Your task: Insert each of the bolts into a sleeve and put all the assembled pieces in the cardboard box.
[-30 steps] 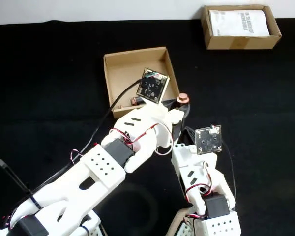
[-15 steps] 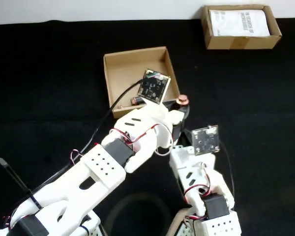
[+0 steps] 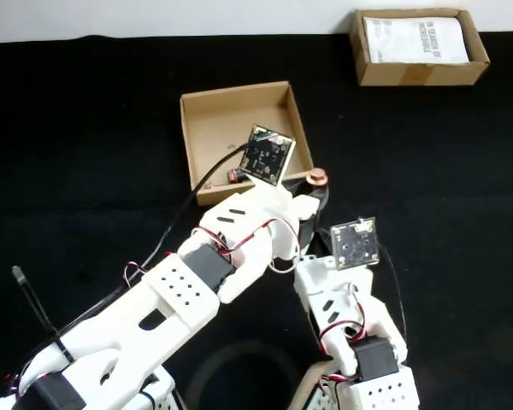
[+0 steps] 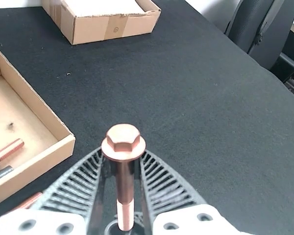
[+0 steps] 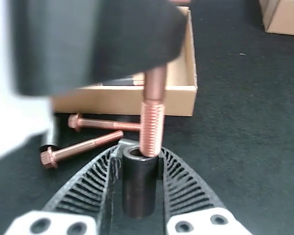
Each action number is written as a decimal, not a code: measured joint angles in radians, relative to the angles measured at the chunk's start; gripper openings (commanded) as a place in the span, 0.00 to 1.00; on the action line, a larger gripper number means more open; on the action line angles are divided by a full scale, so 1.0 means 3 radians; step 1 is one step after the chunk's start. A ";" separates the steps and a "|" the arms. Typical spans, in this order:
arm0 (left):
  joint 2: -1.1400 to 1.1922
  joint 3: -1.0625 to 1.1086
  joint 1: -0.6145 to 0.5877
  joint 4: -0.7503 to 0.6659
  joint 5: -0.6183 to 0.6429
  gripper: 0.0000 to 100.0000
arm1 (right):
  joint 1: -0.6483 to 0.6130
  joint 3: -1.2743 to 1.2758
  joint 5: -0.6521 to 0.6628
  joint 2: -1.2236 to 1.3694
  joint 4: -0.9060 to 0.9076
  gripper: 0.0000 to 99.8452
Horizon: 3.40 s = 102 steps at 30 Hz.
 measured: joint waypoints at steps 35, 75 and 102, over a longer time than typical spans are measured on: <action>-0.0020 0.0511 0.0036 -0.0061 0.0174 0.08 | 0.0036 -0.0194 0.0107 0.0005 -0.0077 0.01; -0.2608 0.0302 -0.1826 0.2409 -0.0716 0.01 | 0.0936 -0.3171 0.0174 0.3053 -0.0491 0.01; -0.4184 0.2716 -0.3596 0.1918 -0.0711 0.01 | -0.0506 -0.5462 0.3851 0.6833 0.0046 0.01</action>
